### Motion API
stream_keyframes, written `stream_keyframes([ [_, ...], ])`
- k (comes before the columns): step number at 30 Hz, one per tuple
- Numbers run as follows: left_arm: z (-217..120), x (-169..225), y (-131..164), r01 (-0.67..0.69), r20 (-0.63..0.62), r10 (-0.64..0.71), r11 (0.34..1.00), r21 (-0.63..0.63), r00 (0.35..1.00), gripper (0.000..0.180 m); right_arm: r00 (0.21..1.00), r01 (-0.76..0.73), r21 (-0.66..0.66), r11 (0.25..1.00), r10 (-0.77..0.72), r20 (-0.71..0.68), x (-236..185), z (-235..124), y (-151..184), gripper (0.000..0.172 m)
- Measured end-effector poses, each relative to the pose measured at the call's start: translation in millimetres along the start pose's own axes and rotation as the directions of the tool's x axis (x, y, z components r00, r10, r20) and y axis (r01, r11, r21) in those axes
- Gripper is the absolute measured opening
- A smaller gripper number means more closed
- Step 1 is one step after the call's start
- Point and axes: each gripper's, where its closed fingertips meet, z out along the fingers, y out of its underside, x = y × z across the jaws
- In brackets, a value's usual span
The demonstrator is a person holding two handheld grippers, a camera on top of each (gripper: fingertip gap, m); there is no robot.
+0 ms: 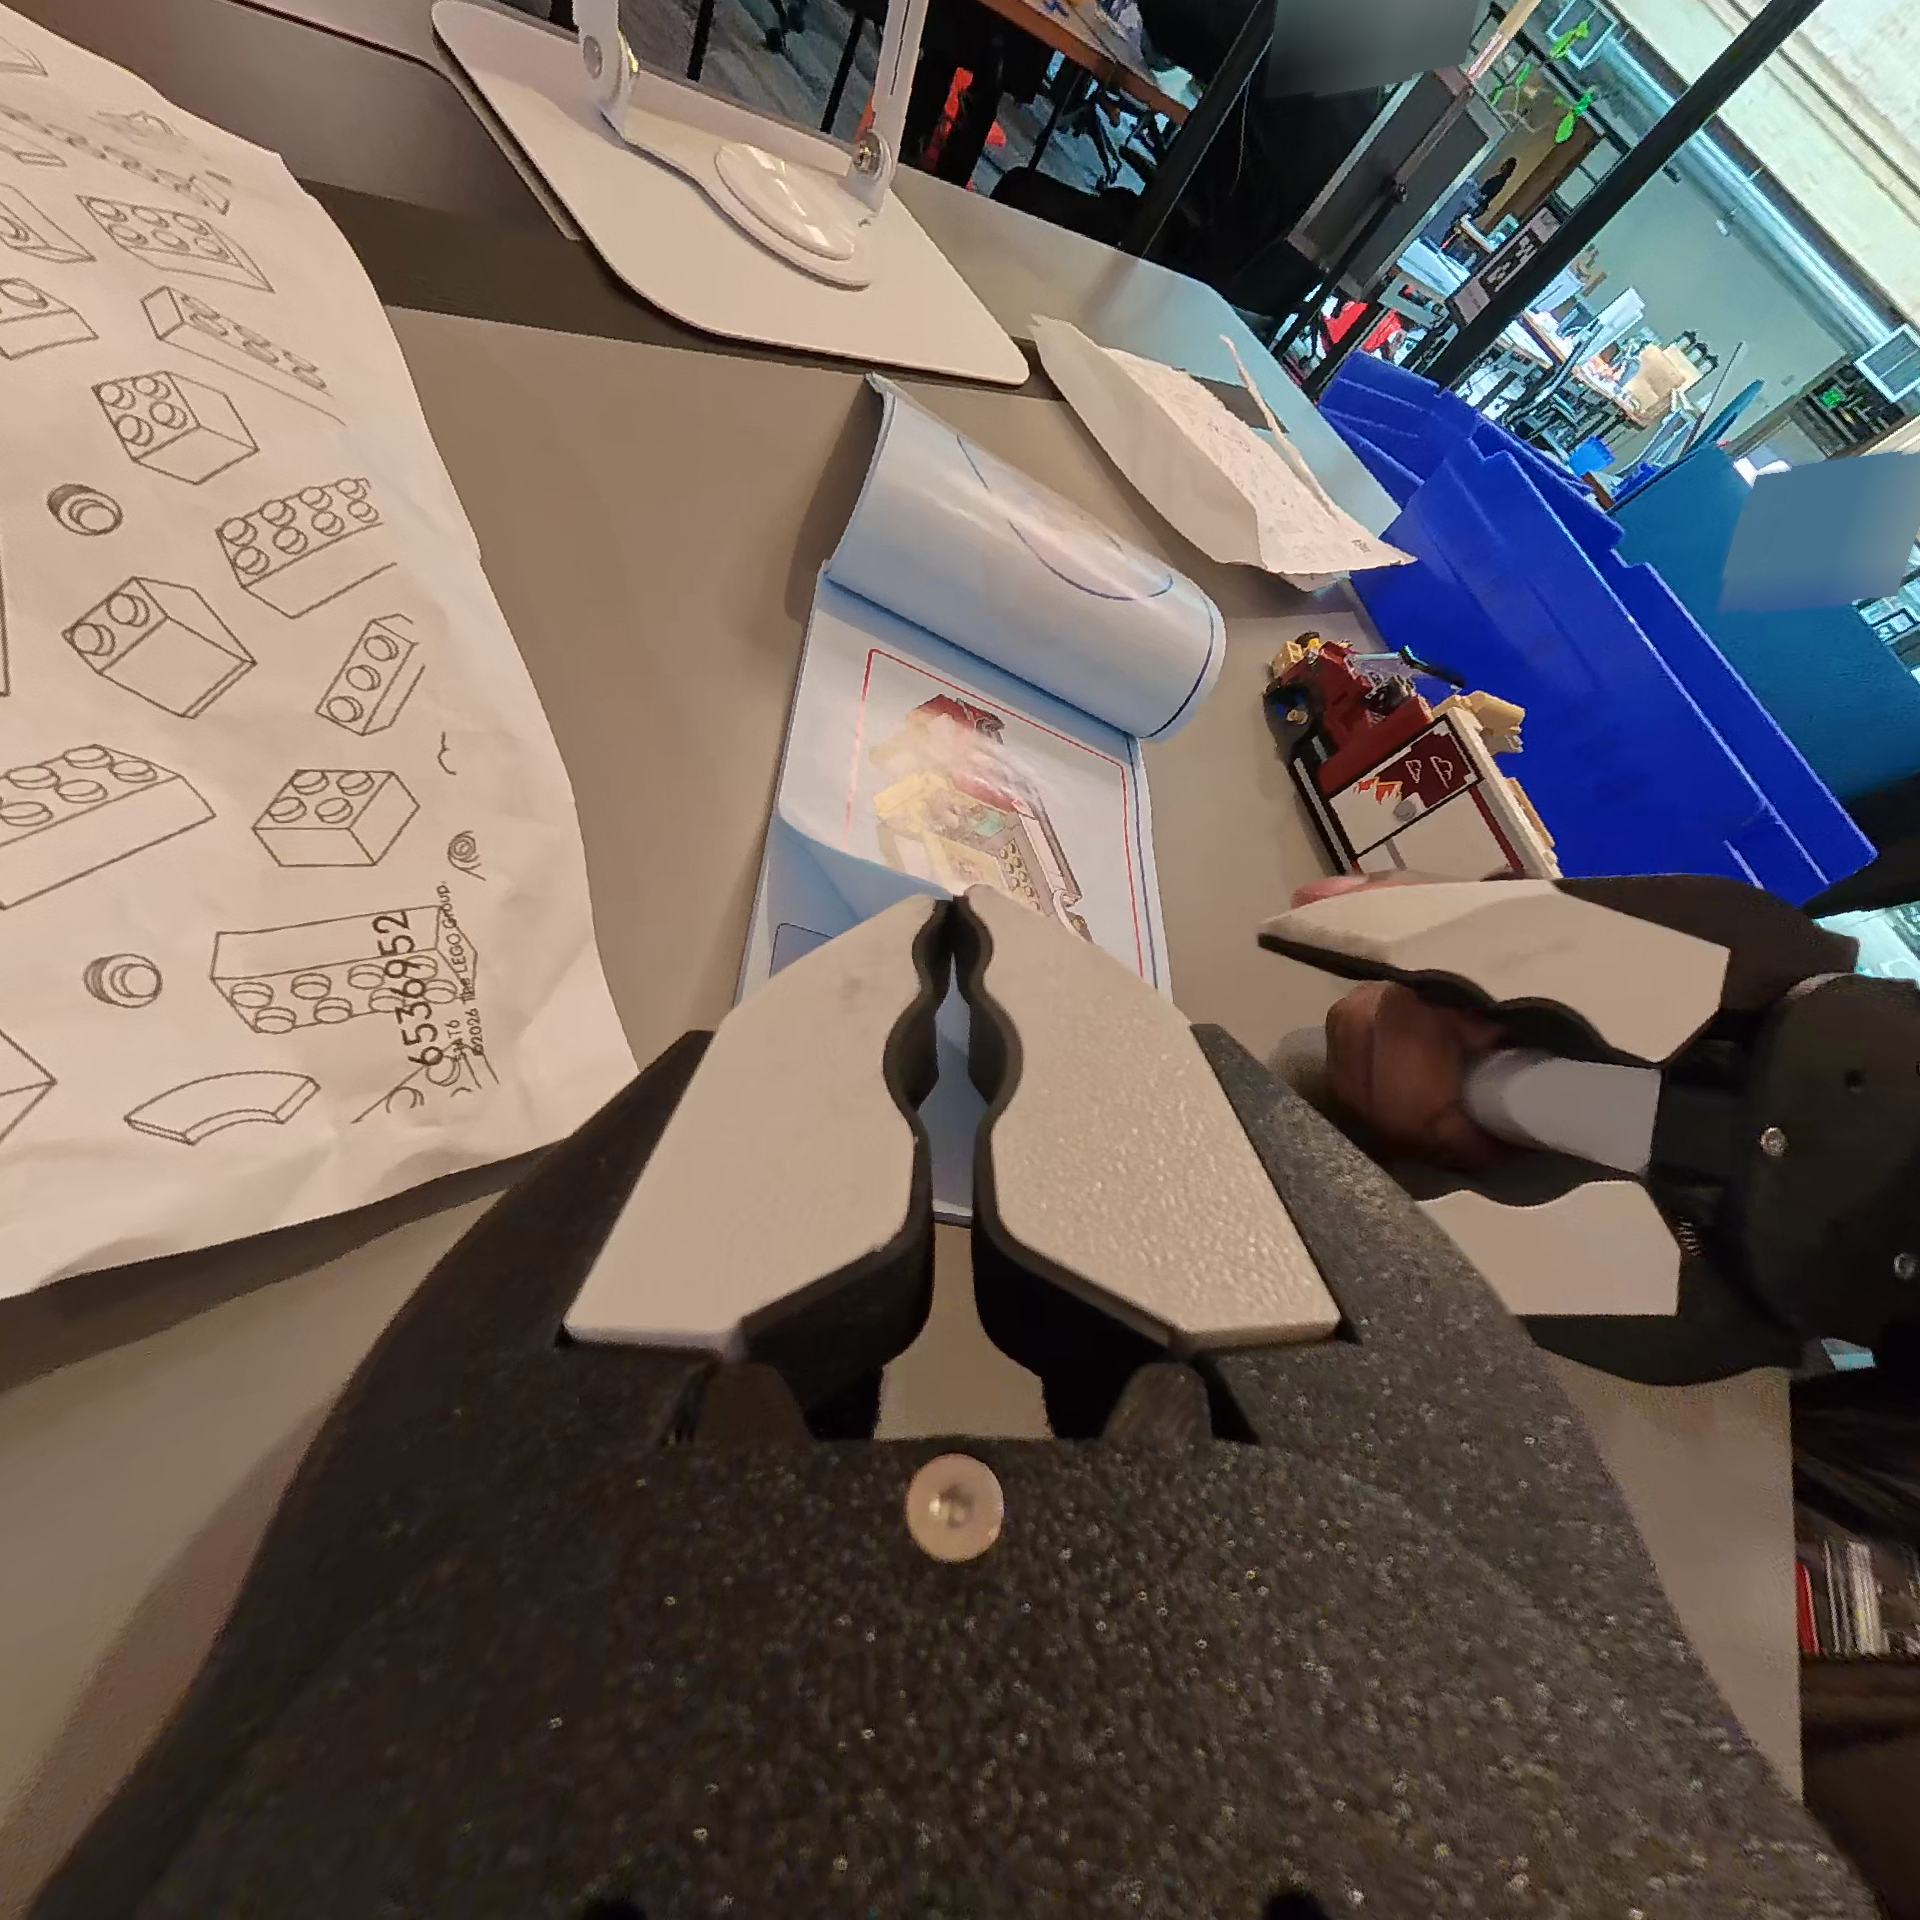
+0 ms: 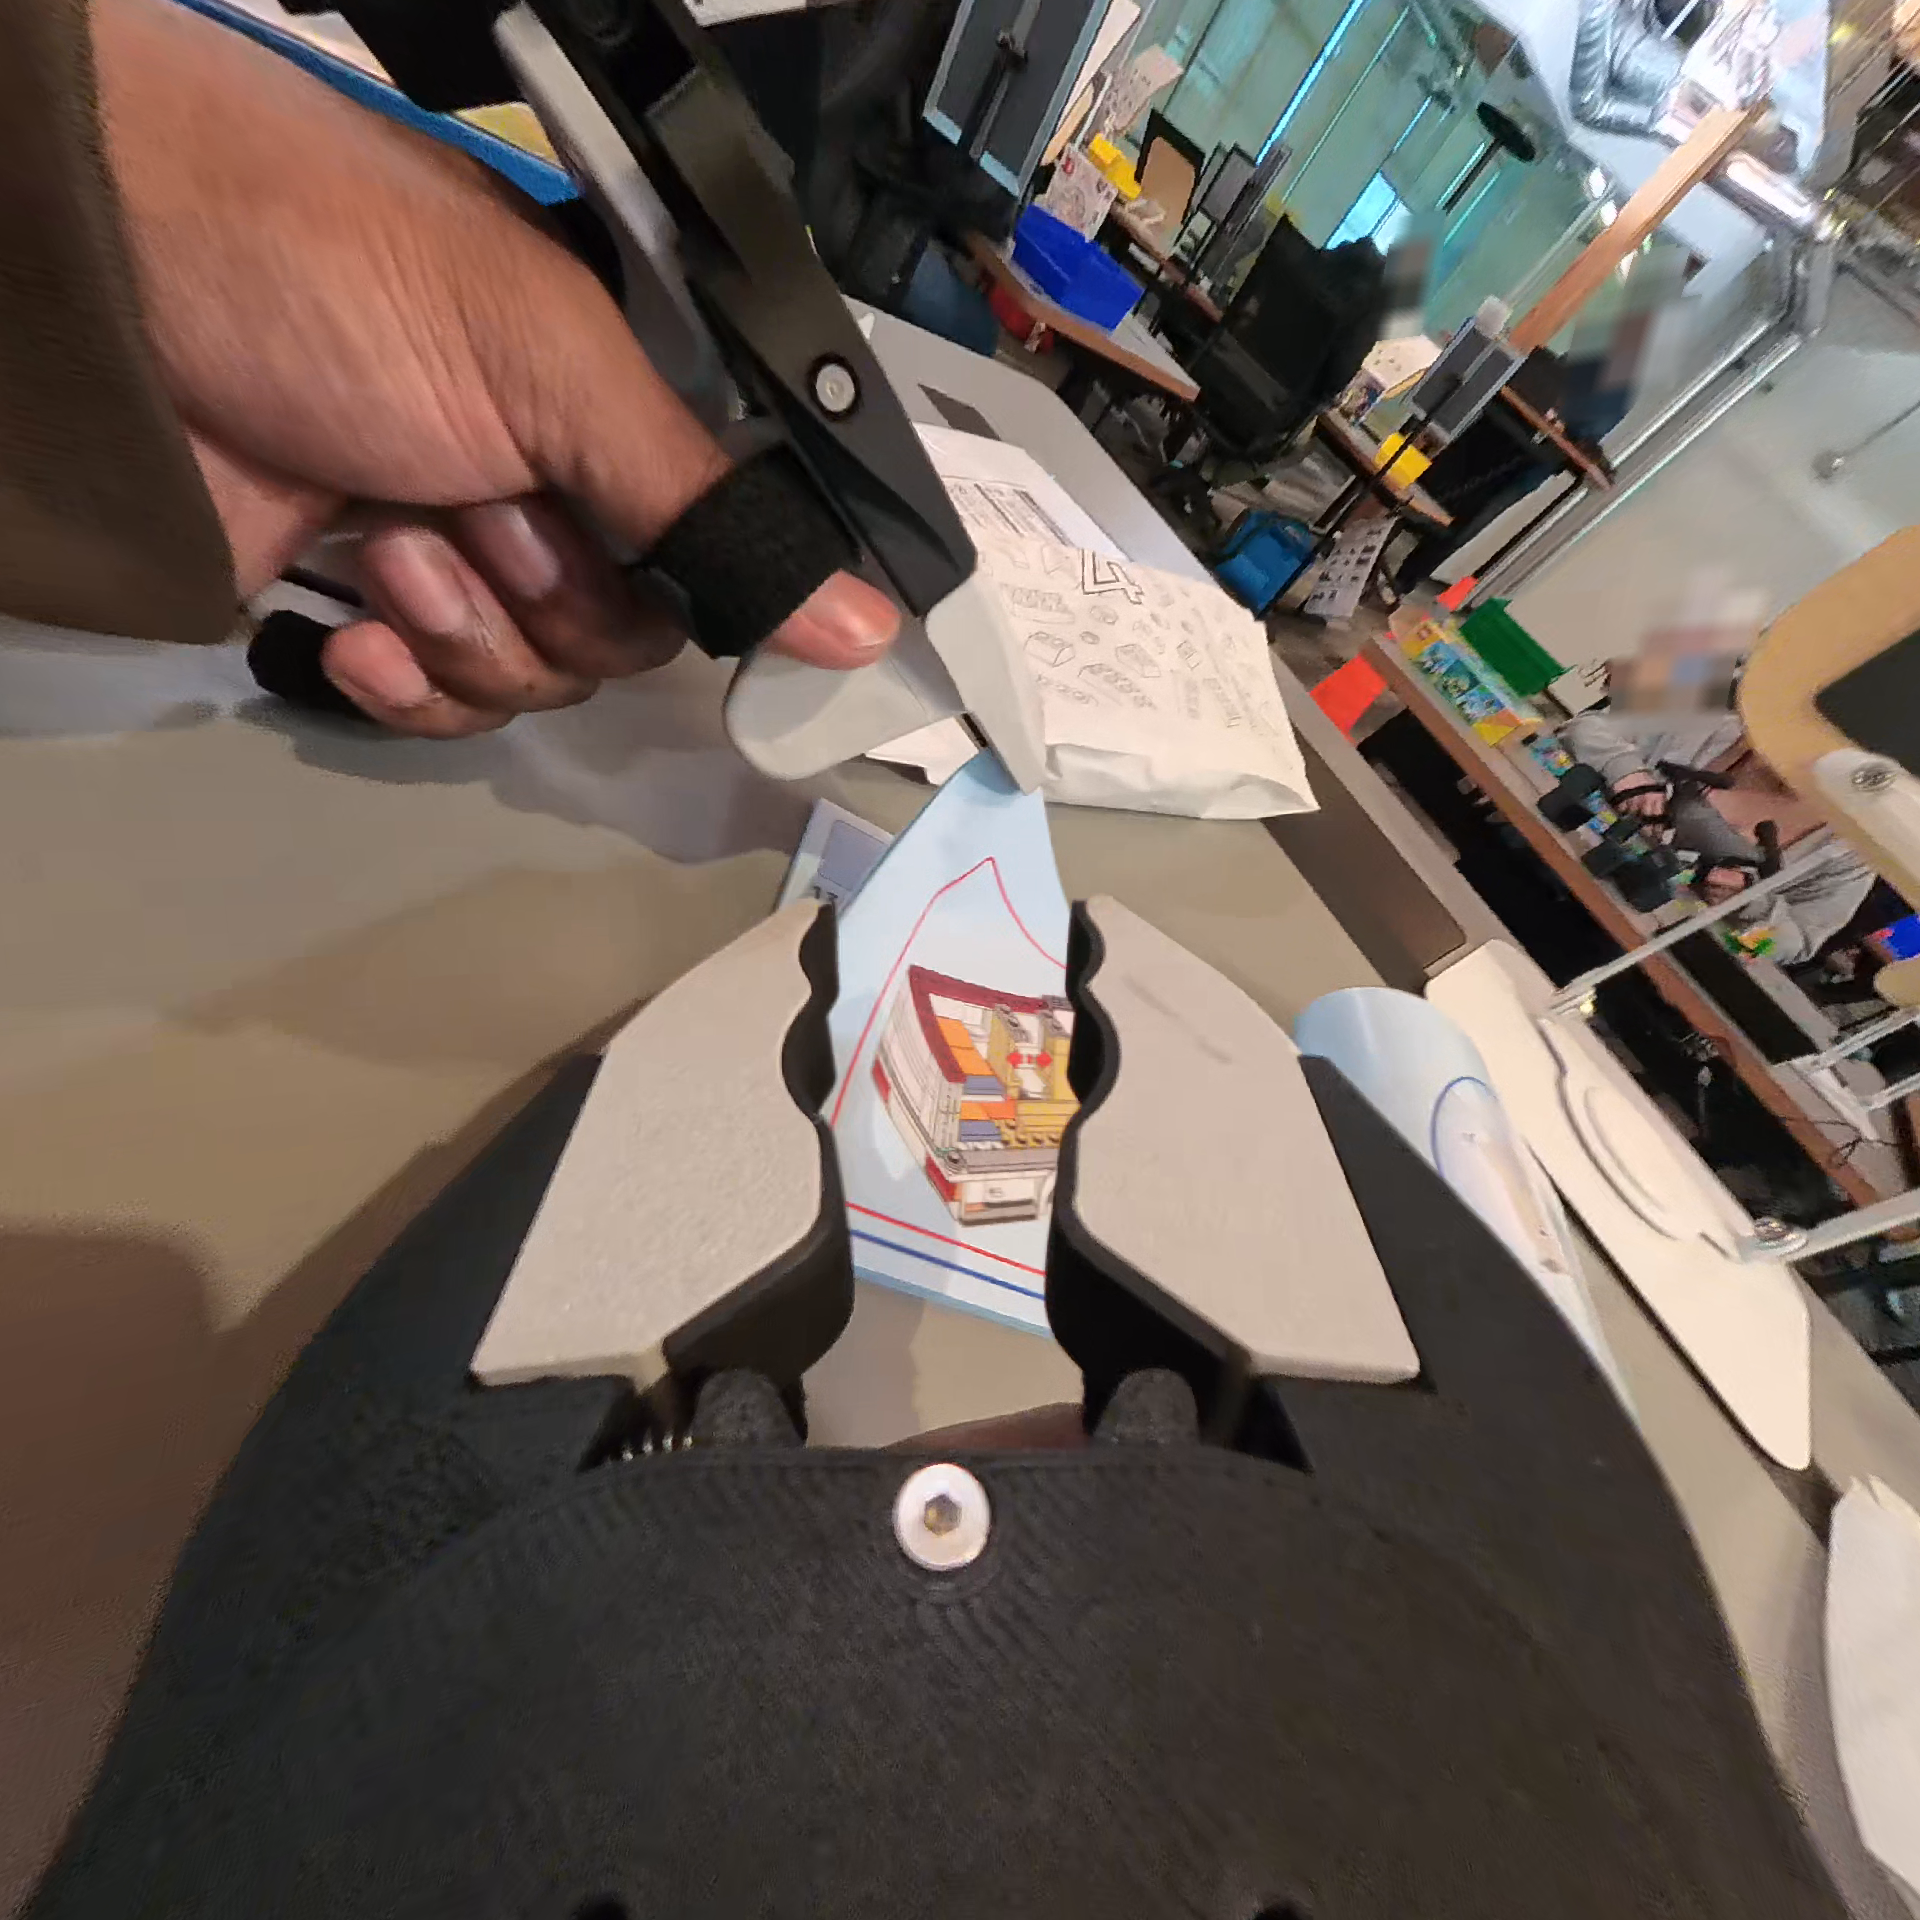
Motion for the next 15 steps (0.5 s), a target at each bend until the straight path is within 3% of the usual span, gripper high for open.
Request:
stream_keyframes([
  [5, 0.8, -2.3, 0.9, -0.008, -0.006, 0.008, 1.0, 0.006, 1.0, 0.0, 0.999, 0.049, 0.003, 0.999, -0.049, -0.006, 6.0, -6.5, 7.8, 0.042],
  [15, 6.2, 1.0, 11.5, 0.039, -0.048, -0.042, 0.997, -0.059, 0.998, 0.012, 0.995, -0.052, -0.087, 0.995, 0.059, 0.083, 18.7, 0.1, 28.4, 0.047],
])
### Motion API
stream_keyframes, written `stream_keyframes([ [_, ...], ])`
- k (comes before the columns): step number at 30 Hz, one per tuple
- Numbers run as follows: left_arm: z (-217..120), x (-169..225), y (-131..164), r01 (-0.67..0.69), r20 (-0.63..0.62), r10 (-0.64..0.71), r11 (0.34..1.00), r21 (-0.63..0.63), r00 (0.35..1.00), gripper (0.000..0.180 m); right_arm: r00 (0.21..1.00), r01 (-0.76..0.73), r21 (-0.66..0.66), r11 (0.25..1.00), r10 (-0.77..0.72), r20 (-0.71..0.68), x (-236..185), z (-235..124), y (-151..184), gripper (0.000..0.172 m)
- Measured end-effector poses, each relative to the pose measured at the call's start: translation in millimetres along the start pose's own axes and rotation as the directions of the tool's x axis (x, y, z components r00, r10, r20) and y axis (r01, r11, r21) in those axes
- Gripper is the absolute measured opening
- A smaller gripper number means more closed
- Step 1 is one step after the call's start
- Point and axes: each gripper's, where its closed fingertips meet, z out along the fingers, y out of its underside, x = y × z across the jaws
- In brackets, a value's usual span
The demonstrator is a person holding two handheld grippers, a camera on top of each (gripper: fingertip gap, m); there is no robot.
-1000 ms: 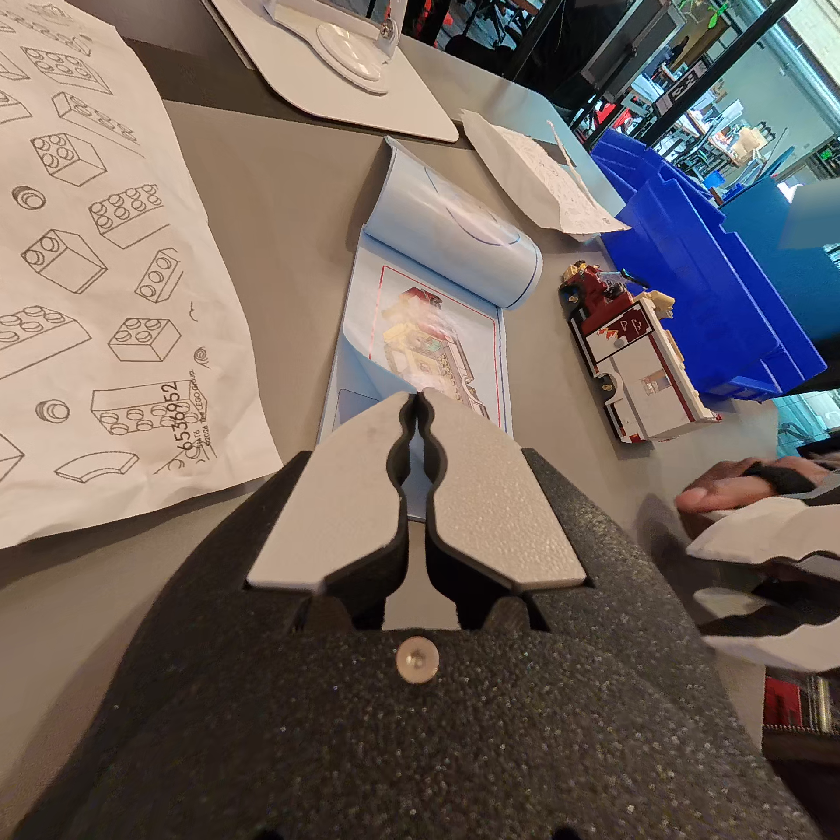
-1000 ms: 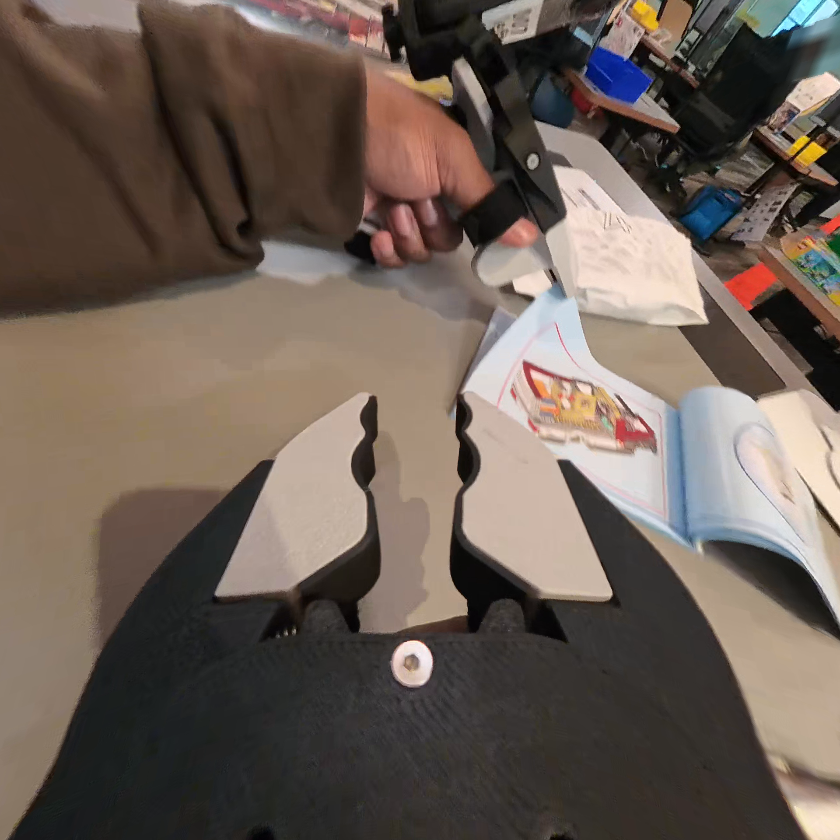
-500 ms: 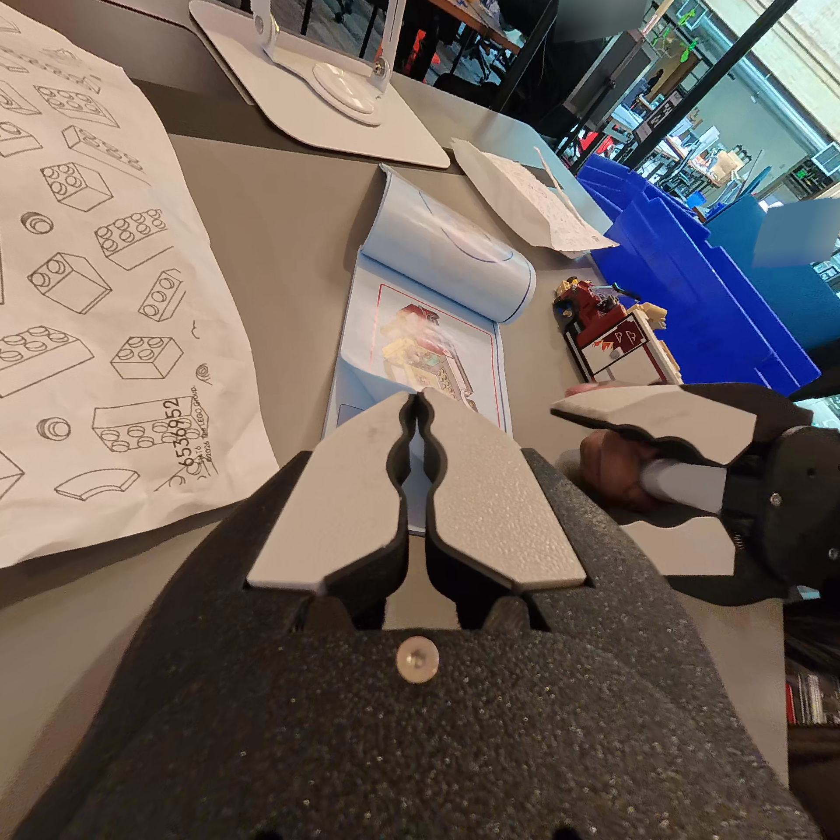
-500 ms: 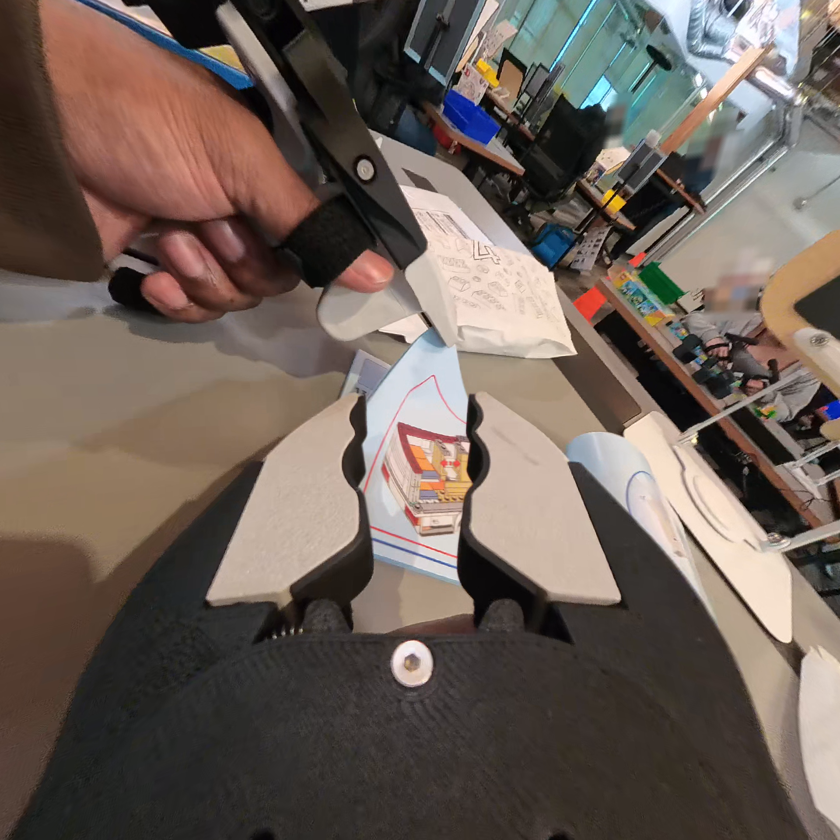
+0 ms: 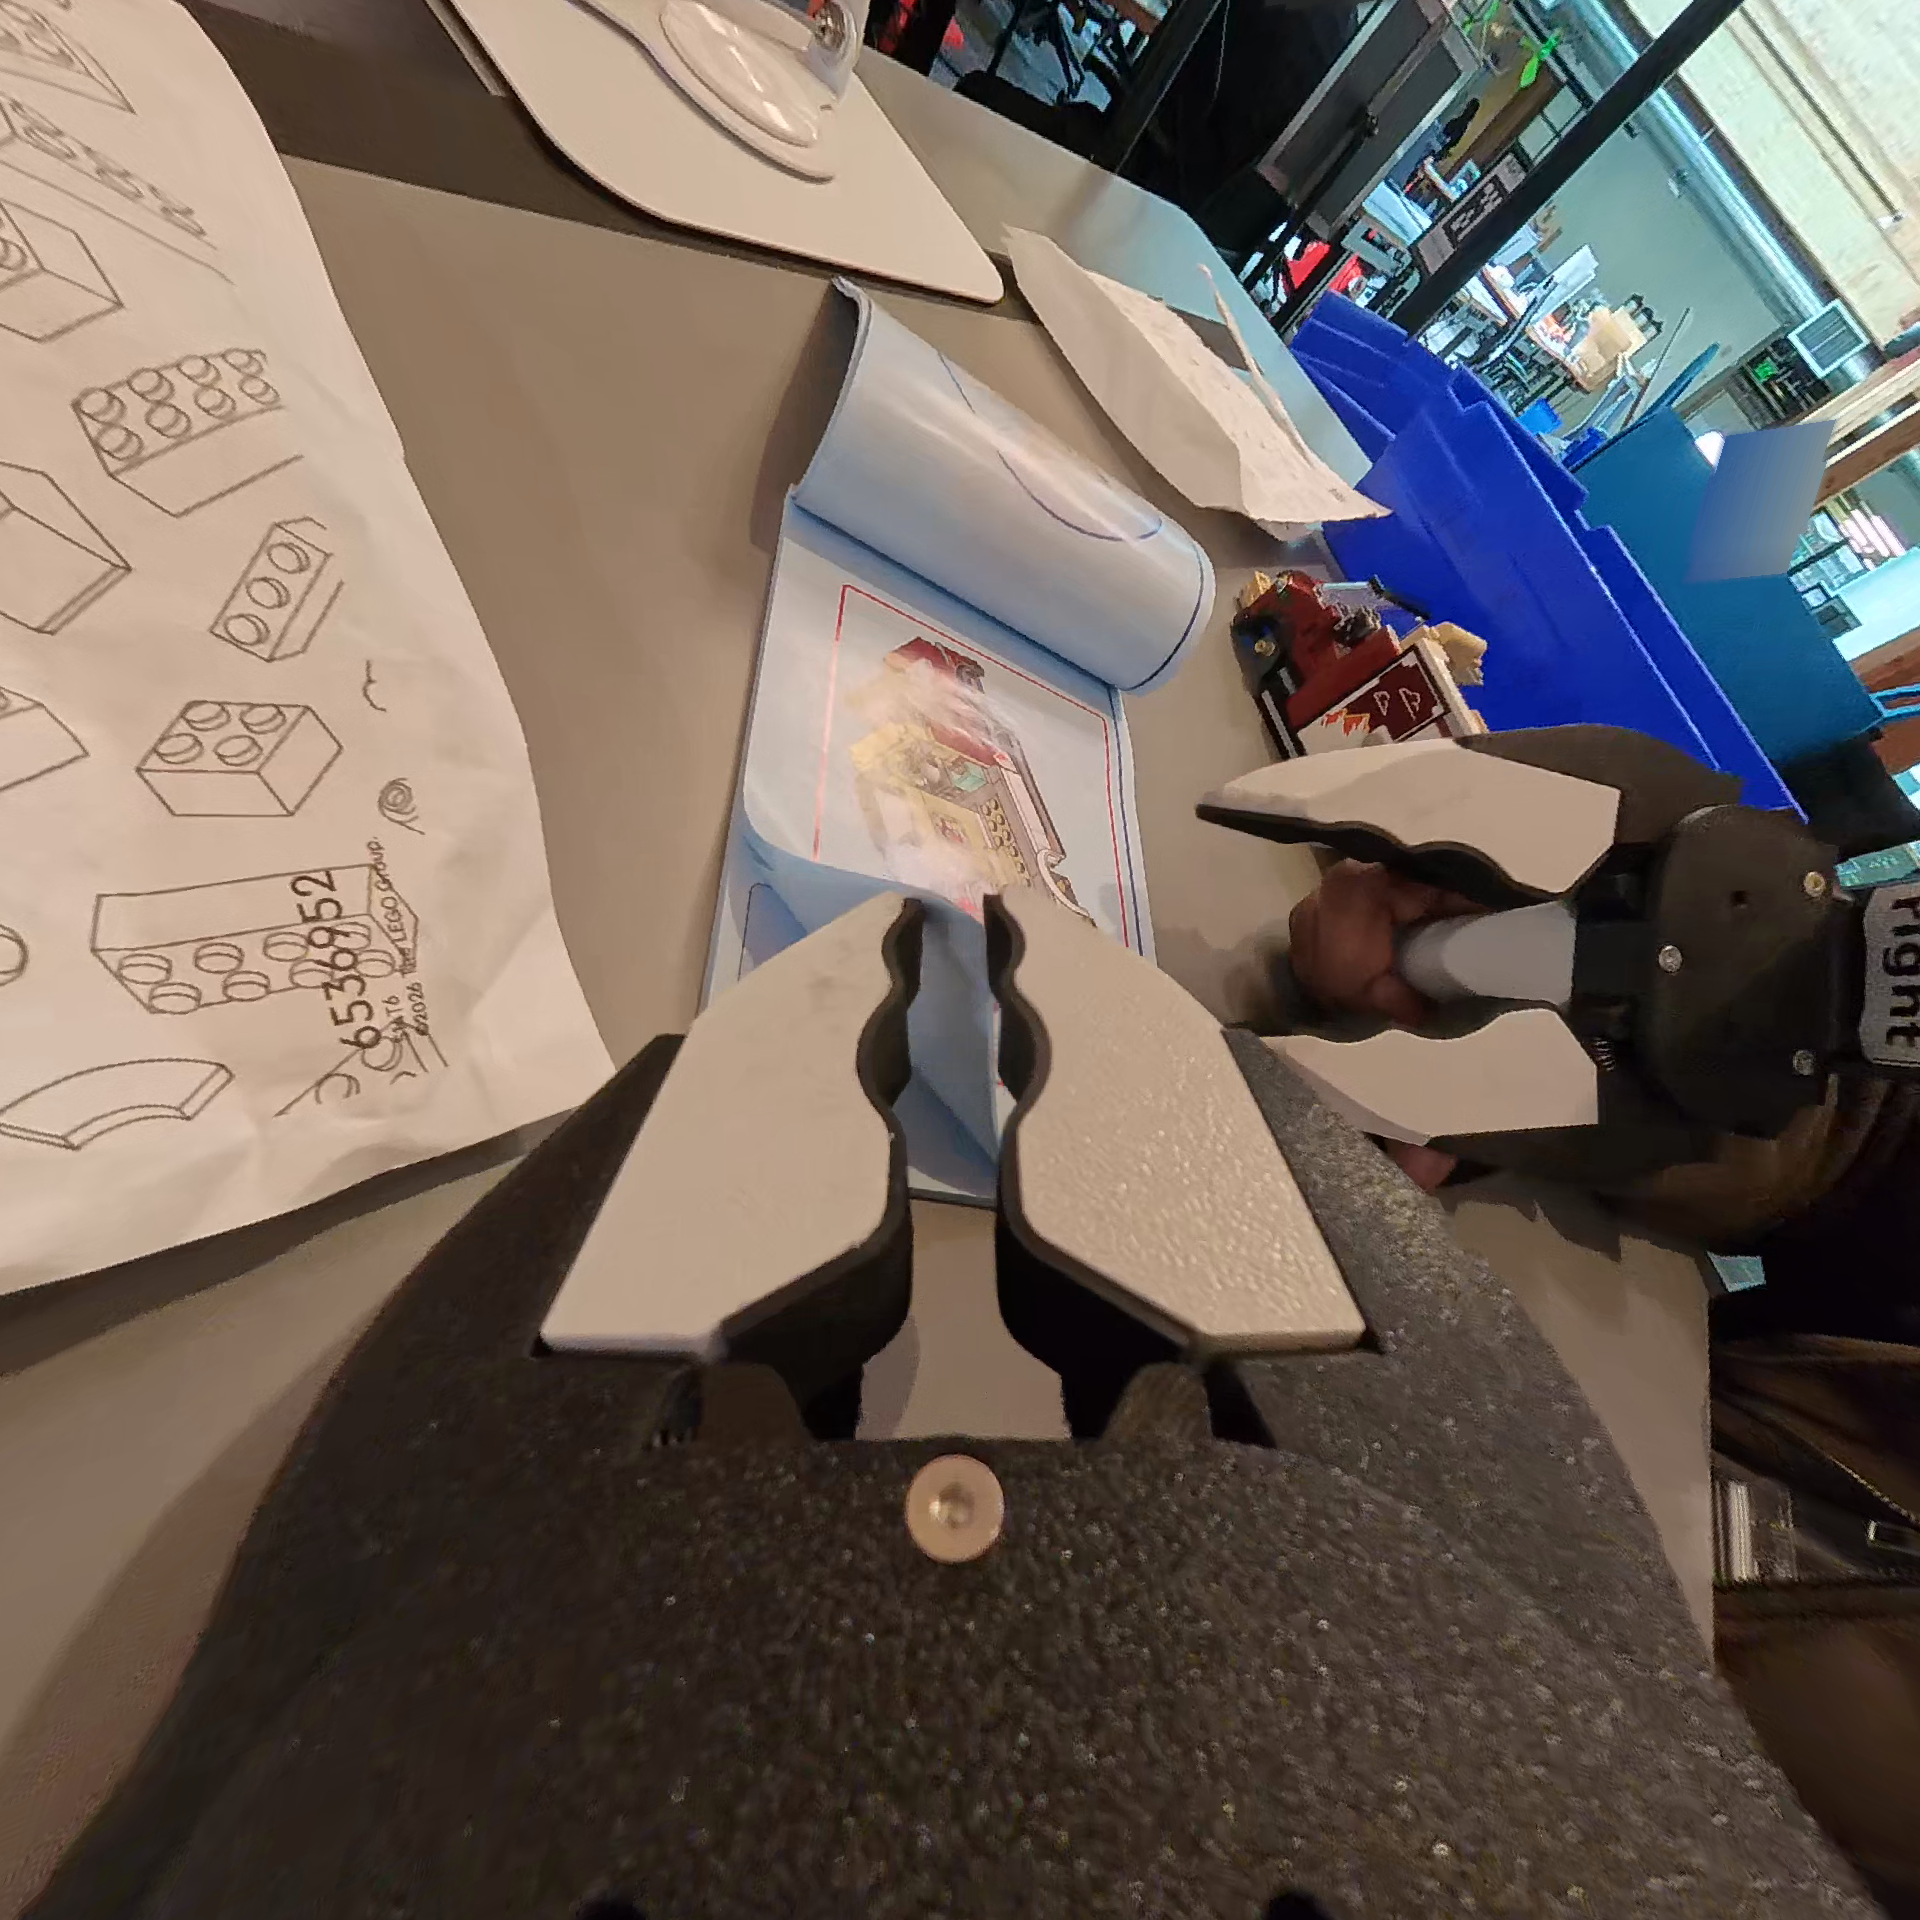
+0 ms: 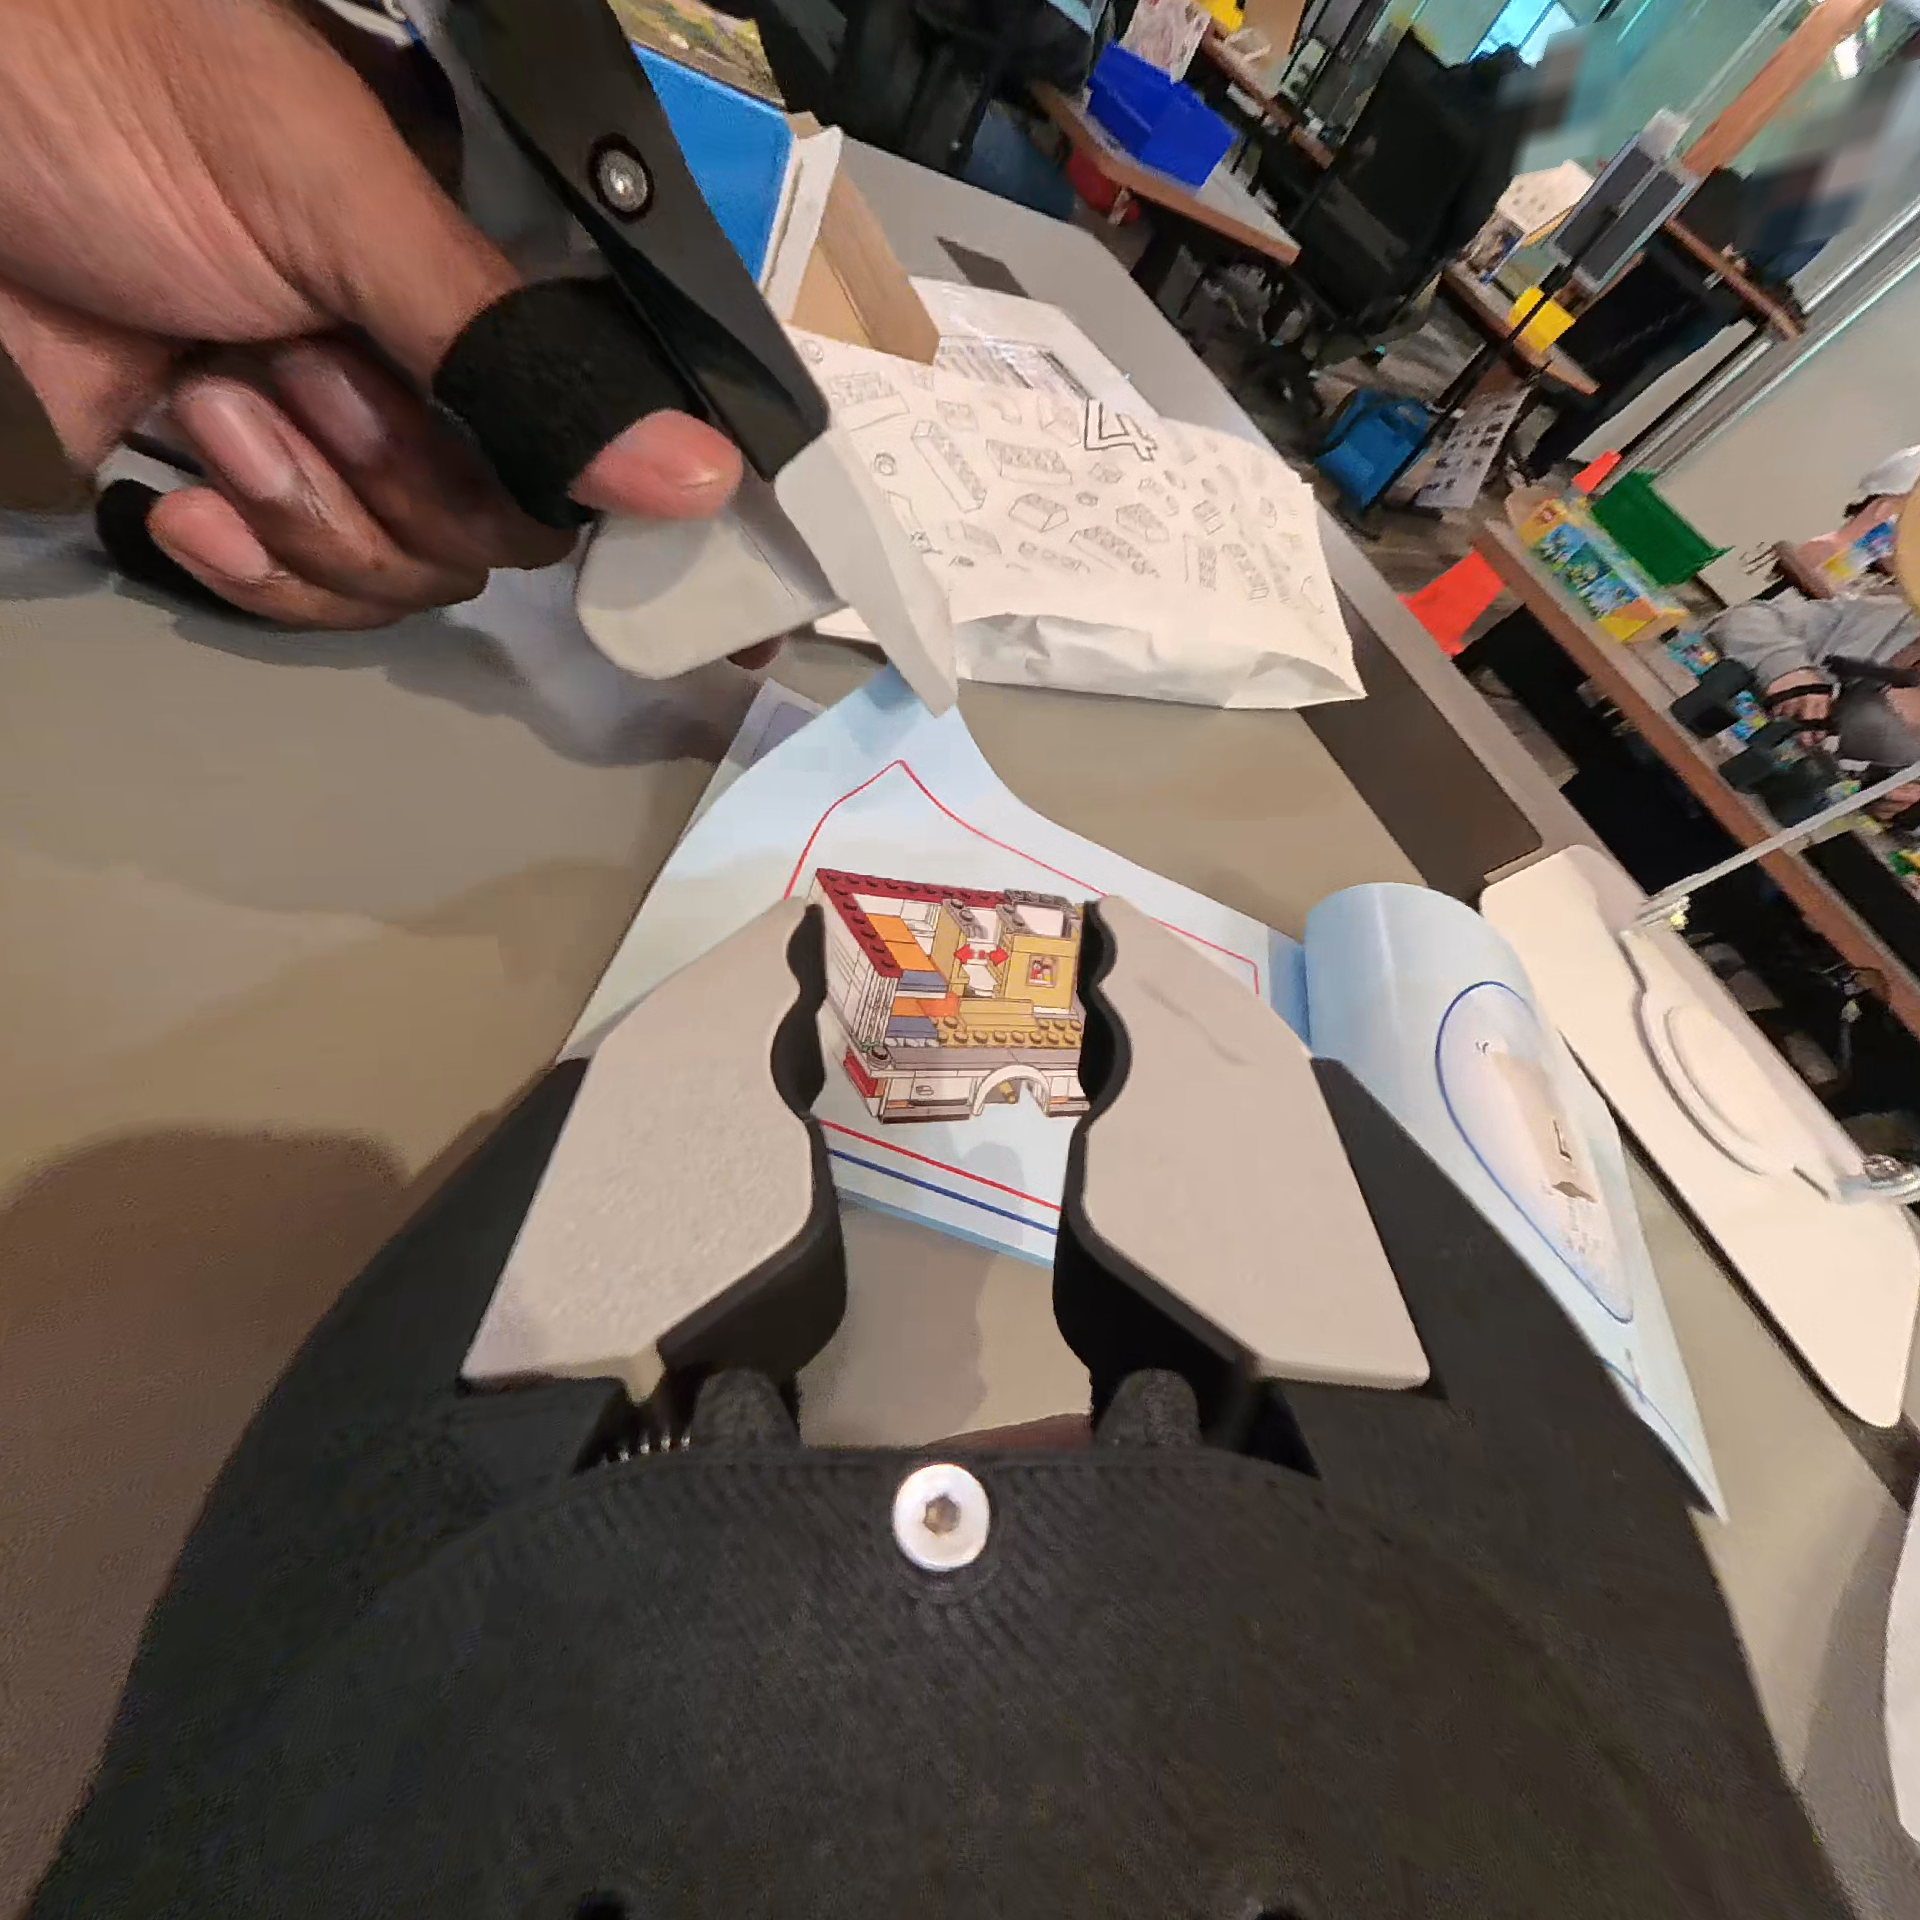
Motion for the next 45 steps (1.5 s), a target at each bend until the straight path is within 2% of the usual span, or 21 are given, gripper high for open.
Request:
stream_keyframes([
  [5, -0.3, 0.1, 5.0, 0.045, -0.011, -0.045, 0.998, -0.04, 0.999, 0.022, 0.999, 0.041, -0.019, 0.999, -0.041, 0.031, -7.7, 2.5, 2.1, 0.047],
  [9, -1.3, 4.1, 13.4, -0.005, -0.019, 0.003, 0.994, -0.106, 1.0, 0.031, 0.998, 0.063, -0.029, 0.998, -0.062, 0.034, -10.1, 3.5, 3.1, 0.047],
  [12, -0.6, 7.5, 16.3, -0.041, -0.025, 0.038, 0.991, -0.125, 0.999, 0.031, 0.997, 0.059, -0.02, 0.998, -0.058, 0.042, -10.7, 2.8, 2.2, 0.047],
  [18, 0.1, 6.4, 14.4, -0.017, -0.029, 0.013, 0.994, -0.111, 0.999, 0.031, 0.995, 0.04, 0.017, 0.999, -0.041, 0.086, -15.0, -0.6, -2.5, 0.049],
  [27, 2.6, 6.6, 14.4, -0.022, -0.018, 0.02, 0.994, -0.109, 1.0, 0.03, 0.989, 0.049, 0.01, 0.999, -0.05, 0.142, -31.7, -1.8, -5.4, 0.054],
  [35, 0.5, 7.0, 11.4, -0.025, -0.015, 0.023, 0.995, -0.096, 1.0, 0.03, 0.991, 0.045, -0.045, 0.998, -0.039, 0.129, -29.5, 2.6, 1.4, 0.053],
  [45, -0.3, 2.6, 12.2, -0.016, 0.002, 0.016, 0.995, -0.1, 1.0, 0.029, 0.978, -0.069, -0.076, 0.995, 0.083, 0.189, -22.6, 0.2, 7.0, 0.05],
])
